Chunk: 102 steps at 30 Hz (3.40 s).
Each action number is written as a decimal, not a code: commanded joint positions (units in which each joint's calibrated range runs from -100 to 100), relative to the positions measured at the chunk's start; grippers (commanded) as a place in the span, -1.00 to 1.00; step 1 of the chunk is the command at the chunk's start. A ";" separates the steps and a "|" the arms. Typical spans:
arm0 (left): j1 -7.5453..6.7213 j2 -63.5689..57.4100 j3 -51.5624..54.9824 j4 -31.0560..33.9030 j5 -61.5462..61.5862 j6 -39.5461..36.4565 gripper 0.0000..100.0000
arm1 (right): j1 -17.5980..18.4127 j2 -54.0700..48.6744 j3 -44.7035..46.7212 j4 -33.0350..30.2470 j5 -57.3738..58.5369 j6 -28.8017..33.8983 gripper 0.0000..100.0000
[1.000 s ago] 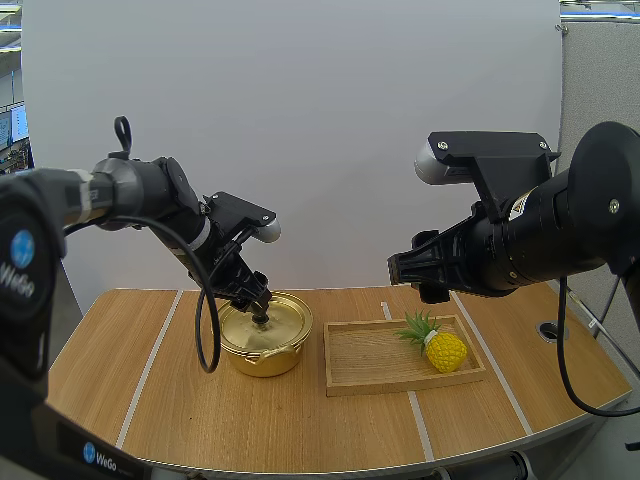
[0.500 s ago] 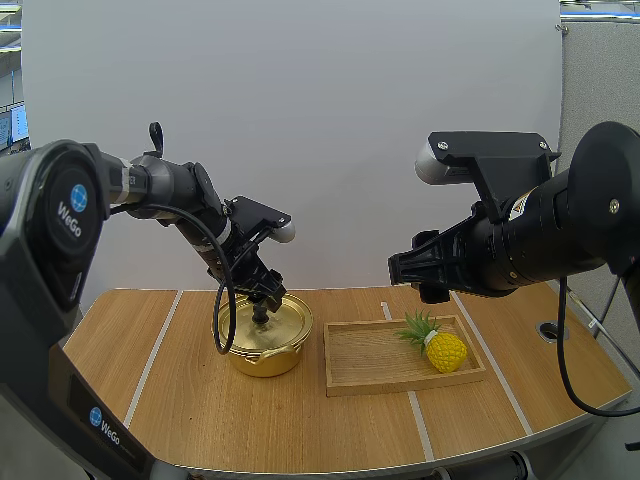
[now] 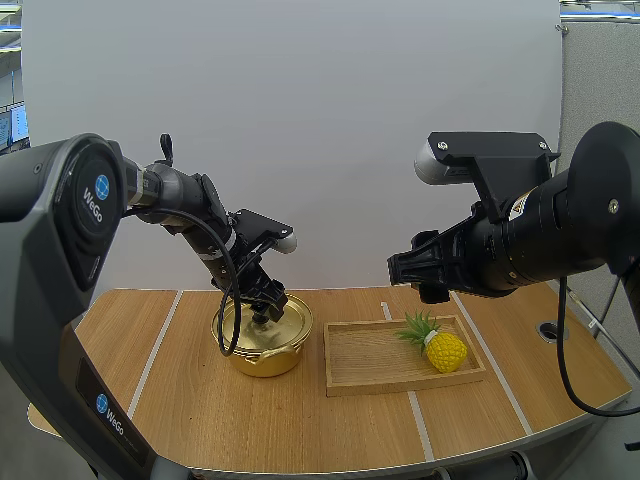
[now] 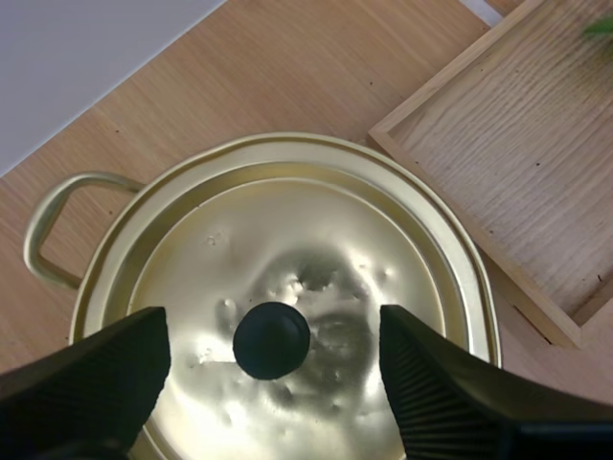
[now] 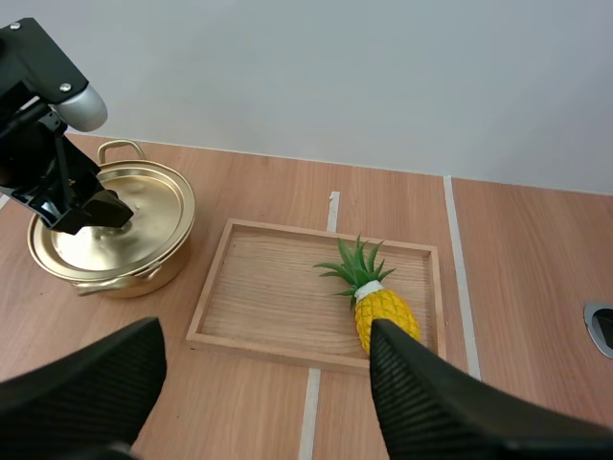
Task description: Open the pot, put the pineapple inside, and close it
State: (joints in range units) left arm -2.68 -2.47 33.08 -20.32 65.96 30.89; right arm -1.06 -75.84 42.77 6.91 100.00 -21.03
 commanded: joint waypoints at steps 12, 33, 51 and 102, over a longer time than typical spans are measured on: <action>-0.24 0.65 -0.37 -0.41 -2.40 -0.19 1.00 | -0.23 -0.06 -0.35 0.00 0.00 -0.22 1.00; -0.24 3.17 -0.66 -0.41 -1.72 -0.19 -0.49 | -0.23 -0.06 -0.35 -0.11 0.00 -0.22 1.00; -0.24 -7.36 -11.21 -0.29 11.17 -3.16 -1.00 | -0.23 -0.06 -0.35 0.12 0.00 -0.22 1.00; -0.24 -27.48 -77.36 12.06 10.20 -16.02 -1.00 | -0.23 3.96 -0.35 -15.78 0.00 10.25 1.00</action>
State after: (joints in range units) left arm -2.68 -29.82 -43.99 -8.76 78.42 15.24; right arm -1.06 -75.53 42.77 0.47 100.00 -15.77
